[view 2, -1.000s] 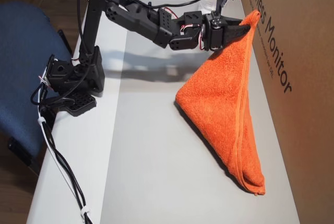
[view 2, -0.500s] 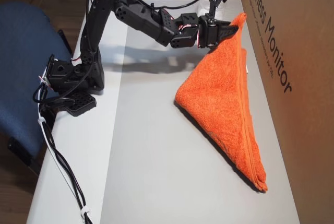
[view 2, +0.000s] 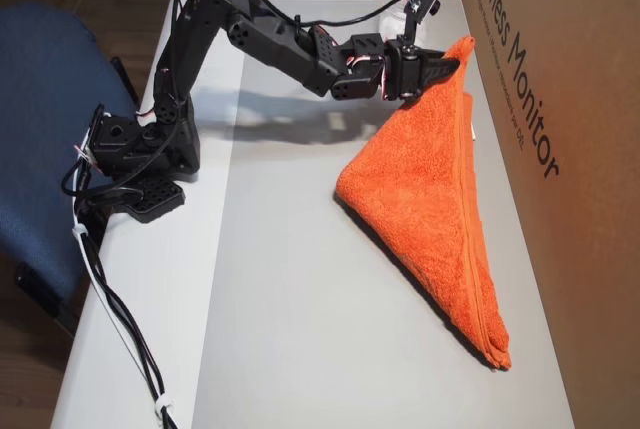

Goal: Fold the blanket.

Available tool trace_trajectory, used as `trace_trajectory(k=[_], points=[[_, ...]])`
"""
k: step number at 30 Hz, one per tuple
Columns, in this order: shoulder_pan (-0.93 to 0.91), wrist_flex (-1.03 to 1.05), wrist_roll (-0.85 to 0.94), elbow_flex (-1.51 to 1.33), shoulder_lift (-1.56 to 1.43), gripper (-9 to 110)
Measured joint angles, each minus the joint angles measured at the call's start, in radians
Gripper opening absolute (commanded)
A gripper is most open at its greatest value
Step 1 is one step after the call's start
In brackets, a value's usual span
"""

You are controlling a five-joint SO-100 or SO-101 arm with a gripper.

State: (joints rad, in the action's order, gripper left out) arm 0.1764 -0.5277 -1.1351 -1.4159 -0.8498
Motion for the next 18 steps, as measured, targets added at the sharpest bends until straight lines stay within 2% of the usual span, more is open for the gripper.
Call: trace_trajectory(k=[8,18], points=[[0.0,0.008,0.0,0.126,0.106,0],[0.002,0.127,0.0,0.31,0.23,0]])
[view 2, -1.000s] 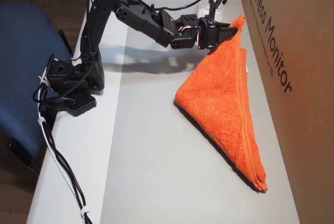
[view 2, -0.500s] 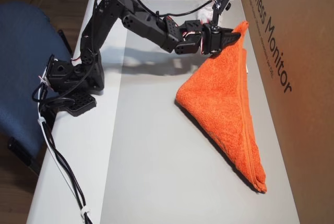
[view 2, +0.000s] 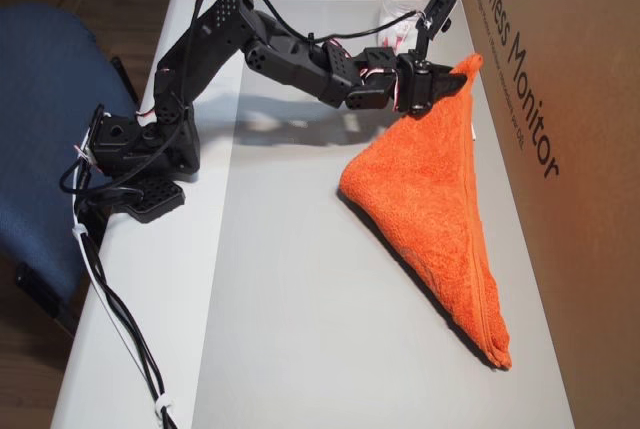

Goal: Fold the blanket.

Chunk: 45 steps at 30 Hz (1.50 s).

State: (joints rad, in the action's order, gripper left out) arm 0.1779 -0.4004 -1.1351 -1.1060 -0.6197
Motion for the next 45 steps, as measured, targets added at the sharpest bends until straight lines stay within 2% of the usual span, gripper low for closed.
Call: trace_trajectory(k=[12,21,45], points=[[0.003,0.0,-0.003,0.035,0.072,2],[0.012,0.003,-0.005,0.037,0.091,12],[0.075,0.003,-0.44,0.038,0.098,11]])
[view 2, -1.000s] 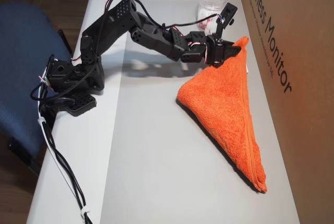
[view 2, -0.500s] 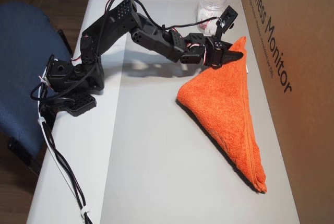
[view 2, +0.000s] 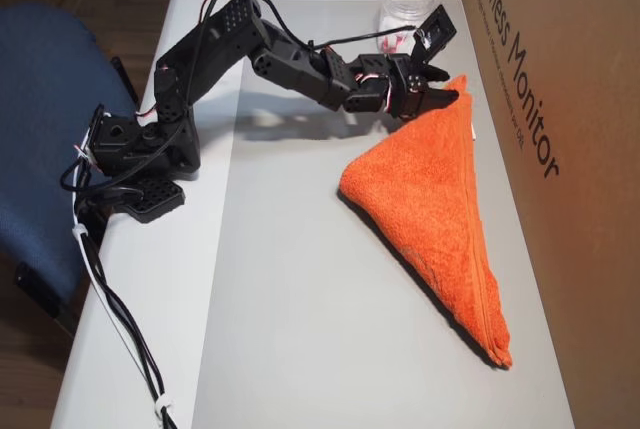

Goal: Fold the blanket.

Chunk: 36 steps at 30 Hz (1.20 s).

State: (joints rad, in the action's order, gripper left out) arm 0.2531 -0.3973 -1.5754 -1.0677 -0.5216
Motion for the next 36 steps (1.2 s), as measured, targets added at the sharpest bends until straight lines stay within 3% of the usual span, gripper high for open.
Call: trace_trajectory(k=[9,22,26,36], points=[[0.069,0.0,-0.017,0.0,0.0,11],[0.071,0.0,0.407,0.0,0.002,11],[0.071,0.002,0.543,-0.002,-0.015,3],[0.069,0.002,0.601,-0.002,-0.067,0]])
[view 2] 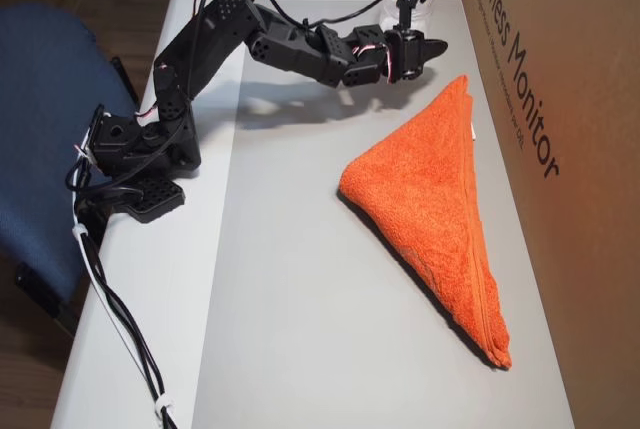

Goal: Fold the blanket.

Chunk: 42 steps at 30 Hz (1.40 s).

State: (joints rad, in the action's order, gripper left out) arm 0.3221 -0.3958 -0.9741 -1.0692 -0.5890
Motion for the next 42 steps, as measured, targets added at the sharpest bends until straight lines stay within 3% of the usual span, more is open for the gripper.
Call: trace_trajectory(k=[21,42], points=[[-0.097,0.16,-0.014,-0.196,-0.353,0],[-0.337,0.331,-0.362,-0.611,-0.795,0]])
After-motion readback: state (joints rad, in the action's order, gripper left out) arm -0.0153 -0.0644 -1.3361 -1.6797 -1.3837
